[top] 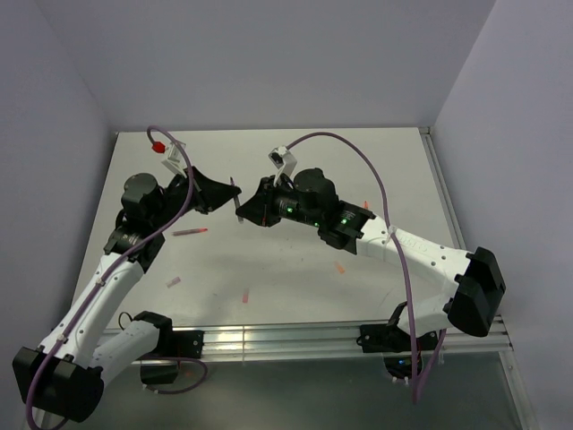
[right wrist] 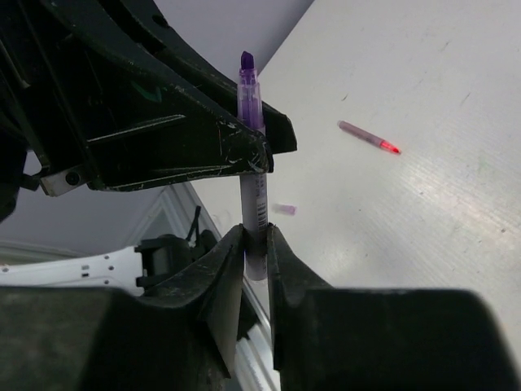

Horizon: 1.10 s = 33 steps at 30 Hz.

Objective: Insert the pens into the pen caps

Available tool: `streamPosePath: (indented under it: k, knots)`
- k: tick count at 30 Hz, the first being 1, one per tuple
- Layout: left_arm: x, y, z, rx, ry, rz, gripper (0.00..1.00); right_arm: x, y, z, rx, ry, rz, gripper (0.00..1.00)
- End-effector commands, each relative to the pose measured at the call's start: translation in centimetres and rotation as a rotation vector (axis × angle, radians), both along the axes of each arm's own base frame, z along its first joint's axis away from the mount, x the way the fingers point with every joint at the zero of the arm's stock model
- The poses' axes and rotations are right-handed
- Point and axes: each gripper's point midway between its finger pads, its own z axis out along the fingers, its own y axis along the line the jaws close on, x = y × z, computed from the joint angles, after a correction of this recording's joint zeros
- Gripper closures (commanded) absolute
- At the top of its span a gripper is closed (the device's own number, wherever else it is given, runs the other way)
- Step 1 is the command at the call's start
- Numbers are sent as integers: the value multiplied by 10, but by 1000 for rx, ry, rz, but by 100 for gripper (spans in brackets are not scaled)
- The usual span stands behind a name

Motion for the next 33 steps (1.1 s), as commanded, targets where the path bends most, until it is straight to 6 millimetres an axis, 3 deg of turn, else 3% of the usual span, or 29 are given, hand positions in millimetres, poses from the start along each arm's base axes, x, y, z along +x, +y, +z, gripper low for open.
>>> streamPosePath:
  k: [1,4,13,26,33]
  knots:
    - [-14,-3,22,-44,-78,-50,100,-1,6,41,86,-83,18,74]
    - [-17,-3,26,-61,-85,-55,100,-4,8,46,98,-93,37,64]
    - [-21,-6,27,-88,-79,-83,100,-5,17,46,92,-89,66,64]
    - [-19,-8,36,-111,-95,-83,100,-11,26,39,69,-72,90,69]
    - [-19,-7,37,-113,-96,-80,100,-11,26,34,63,-63,86,78]
